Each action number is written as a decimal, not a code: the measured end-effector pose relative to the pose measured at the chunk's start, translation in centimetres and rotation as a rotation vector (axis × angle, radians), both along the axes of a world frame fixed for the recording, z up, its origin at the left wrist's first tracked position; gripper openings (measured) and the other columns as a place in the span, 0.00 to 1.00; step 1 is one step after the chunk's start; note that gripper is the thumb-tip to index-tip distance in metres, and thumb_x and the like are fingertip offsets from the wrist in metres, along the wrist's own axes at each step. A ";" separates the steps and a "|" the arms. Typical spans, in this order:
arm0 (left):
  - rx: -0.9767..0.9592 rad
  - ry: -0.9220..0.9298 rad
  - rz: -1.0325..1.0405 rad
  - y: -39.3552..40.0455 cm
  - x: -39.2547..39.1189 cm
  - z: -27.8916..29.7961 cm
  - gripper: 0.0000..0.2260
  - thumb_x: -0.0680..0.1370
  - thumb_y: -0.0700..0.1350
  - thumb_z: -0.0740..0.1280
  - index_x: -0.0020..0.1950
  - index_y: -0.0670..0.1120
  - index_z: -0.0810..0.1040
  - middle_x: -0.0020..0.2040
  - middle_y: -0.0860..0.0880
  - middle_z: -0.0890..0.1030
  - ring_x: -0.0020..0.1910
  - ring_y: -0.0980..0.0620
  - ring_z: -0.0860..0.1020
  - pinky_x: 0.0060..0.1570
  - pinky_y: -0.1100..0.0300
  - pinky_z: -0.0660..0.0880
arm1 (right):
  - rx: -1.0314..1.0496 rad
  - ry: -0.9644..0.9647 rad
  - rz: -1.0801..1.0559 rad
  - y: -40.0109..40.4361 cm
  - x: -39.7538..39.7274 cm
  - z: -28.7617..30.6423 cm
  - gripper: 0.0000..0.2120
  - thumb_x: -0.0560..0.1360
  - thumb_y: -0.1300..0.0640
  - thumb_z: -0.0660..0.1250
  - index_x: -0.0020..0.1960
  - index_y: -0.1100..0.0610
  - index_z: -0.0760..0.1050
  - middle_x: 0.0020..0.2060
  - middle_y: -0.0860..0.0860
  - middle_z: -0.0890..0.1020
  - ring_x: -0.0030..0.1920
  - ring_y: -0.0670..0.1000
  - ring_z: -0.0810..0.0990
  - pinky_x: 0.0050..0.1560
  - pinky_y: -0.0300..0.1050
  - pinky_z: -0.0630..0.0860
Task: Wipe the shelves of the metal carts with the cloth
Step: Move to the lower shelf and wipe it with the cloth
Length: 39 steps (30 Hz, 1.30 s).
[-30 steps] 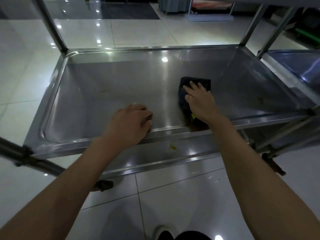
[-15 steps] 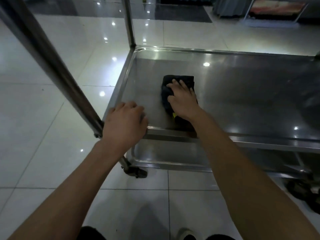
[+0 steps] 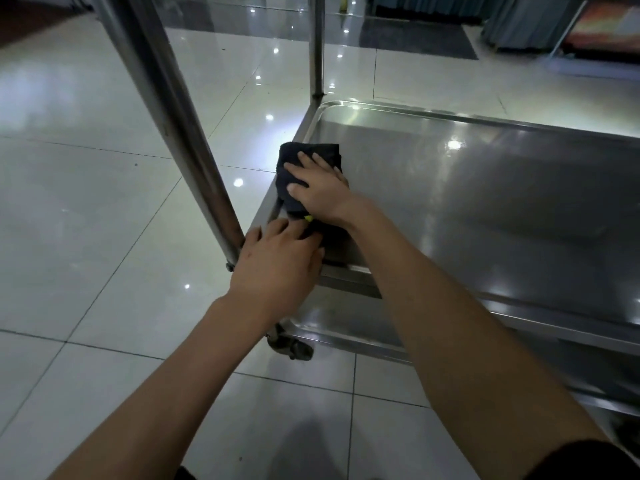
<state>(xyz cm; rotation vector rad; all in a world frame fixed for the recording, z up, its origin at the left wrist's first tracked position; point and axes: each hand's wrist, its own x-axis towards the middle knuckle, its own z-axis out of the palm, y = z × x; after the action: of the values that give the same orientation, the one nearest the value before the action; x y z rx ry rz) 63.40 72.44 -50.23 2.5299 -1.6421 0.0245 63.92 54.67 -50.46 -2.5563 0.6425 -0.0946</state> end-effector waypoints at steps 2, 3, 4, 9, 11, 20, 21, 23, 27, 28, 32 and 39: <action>0.008 -0.002 0.006 -0.1 -0.3 0.3 0.19 0.83 0.53 0.50 0.66 0.54 0.76 0.63 0.53 0.76 0.64 0.47 0.72 0.62 0.46 0.70 | -0.002 0.004 0.003 -0.7 -0.7 -0.2 0.25 0.83 0.48 0.54 0.79 0.45 0.58 0.81 0.47 0.51 0.80 0.50 0.45 0.78 0.54 0.42; 0.017 -0.001 0.011 -0.3 -0.5 0.4 0.19 0.83 0.53 0.50 0.65 0.53 0.76 0.63 0.53 0.76 0.64 0.47 0.73 0.62 0.46 0.70 | -0.007 0.006 -0.007 -1.2 -1.2 -0.4 0.25 0.82 0.48 0.54 0.79 0.45 0.58 0.81 0.46 0.51 0.80 0.50 0.46 0.78 0.54 0.42; 0.027 0.005 0.017 -0.4 -0.7 0.7 0.19 0.82 0.53 0.50 0.64 0.53 0.77 0.61 0.53 0.77 0.63 0.47 0.73 0.61 0.46 0.70 | -0.014 0.006 -0.030 -1.8 -2.0 -0.4 0.26 0.82 0.48 0.54 0.79 0.45 0.57 0.81 0.47 0.51 0.80 0.50 0.46 0.78 0.54 0.43; 0.009 0.047 0.020 -3.0 -1.5 1.9 0.14 0.82 0.54 0.55 0.58 0.52 0.77 0.57 0.51 0.77 0.60 0.46 0.74 0.63 0.42 0.71 | -0.100 0.052 -0.215 -6.7 -8.7 -1.0 0.26 0.81 0.47 0.53 0.79 0.45 0.58 0.81 0.47 0.52 0.80 0.53 0.48 0.78 0.56 0.47; 0.004 0.089 -0.030 -5.5 -2.6 2.2 0.15 0.82 0.55 0.57 0.64 0.52 0.75 0.65 0.50 0.75 0.67 0.45 0.71 0.66 0.40 0.69 | -0.119 0.061 -0.286 -8.6 -12.2 -1.1 0.25 0.82 0.47 0.53 0.79 0.45 0.58 0.81 0.47 0.52 0.80 0.53 0.48 0.78 0.56 0.49; 0.154 0.005 -0.141 -13.3 -5.9 0.8 0.28 0.79 0.68 0.53 0.76 0.57 0.63 0.77 0.45 0.63 0.75 0.38 0.62 0.66 0.28 0.63 | -0.170 0.149 -0.546 -14.4 -28.7 -0.3 0.24 0.85 0.50 0.49 0.80 0.49 0.55 0.81 0.51 0.49 0.80 0.57 0.45 0.78 0.60 0.47; 0.151 0.014 -0.143 -13.4 -6.0 0.5 0.28 0.79 0.69 0.53 0.75 0.57 0.65 0.76 0.46 0.65 0.74 0.38 0.63 0.66 0.29 0.64 | -0.171 0.179 -0.584 -15.0 -30.4 -0.2 0.24 0.85 0.51 0.48 0.81 0.50 0.53 0.81 0.51 0.47 0.80 0.57 0.44 0.78 0.61 0.46; 0.124 0.027 -0.143 -13.4 -5.9 0.2 0.29 0.78 0.71 0.52 0.74 0.58 0.66 0.75 0.46 0.67 0.73 0.39 0.65 0.66 0.30 0.66 | -0.212 0.260 -0.612 -15.8 -32.8 -0.3 0.24 0.85 0.53 0.49 0.80 0.53 0.54 0.81 0.54 0.45 0.80 0.60 0.41 0.77 0.63 0.45; 0.102 0.024 -0.147 -13.3 -5.8 0.3 0.29 0.77 0.71 0.52 0.73 0.58 0.67 0.74 0.47 0.68 0.73 0.41 0.65 0.66 0.31 0.67 | -0.252 0.262 -0.629 -16.4 -33.6 -0.7 0.24 0.85 0.54 0.49 0.80 0.51 0.54 0.81 0.55 0.46 0.80 0.62 0.42 0.76 0.65 0.47; 0.104 0.017 -0.150 -13.3 -5.8 0.3 0.29 0.77 0.71 0.52 0.74 0.58 0.67 0.75 0.47 0.68 0.74 0.41 0.65 0.66 0.32 0.67 | -0.232 0.239 -0.645 -16.4 -33.3 -0.8 0.24 0.84 0.53 0.48 0.80 0.49 0.54 0.81 0.54 0.47 0.80 0.61 0.43 0.76 0.65 0.47; 0.113 0.027 -0.149 -13.2 -5.8 0.4 0.30 0.78 0.70 0.52 0.75 0.57 0.66 0.76 0.47 0.66 0.76 0.42 0.62 0.67 0.31 0.65 | -0.201 0.187 -0.631 -15.6 -30.7 -1.1 0.24 0.84 0.51 0.48 0.79 0.46 0.57 0.81 0.50 0.49 0.80 0.57 0.44 0.77 0.63 0.45; -0.024 0.088 -0.124 -8.6 -3.9 1.4 0.18 0.79 0.63 0.59 0.59 0.53 0.78 0.64 0.49 0.77 0.65 0.43 0.73 0.63 0.46 0.69 | -0.134 0.124 -0.442 -11.4 -19.6 -1.0 0.25 0.82 0.47 0.48 0.79 0.42 0.55 0.81 0.46 0.48 0.80 0.53 0.43 0.77 0.59 0.43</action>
<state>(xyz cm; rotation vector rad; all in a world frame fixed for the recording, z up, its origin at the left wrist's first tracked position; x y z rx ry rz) 59.54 63.88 -48.79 2.3710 -1.7488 -0.0771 44.28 43.28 -51.49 -2.5139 1.2801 -0.1318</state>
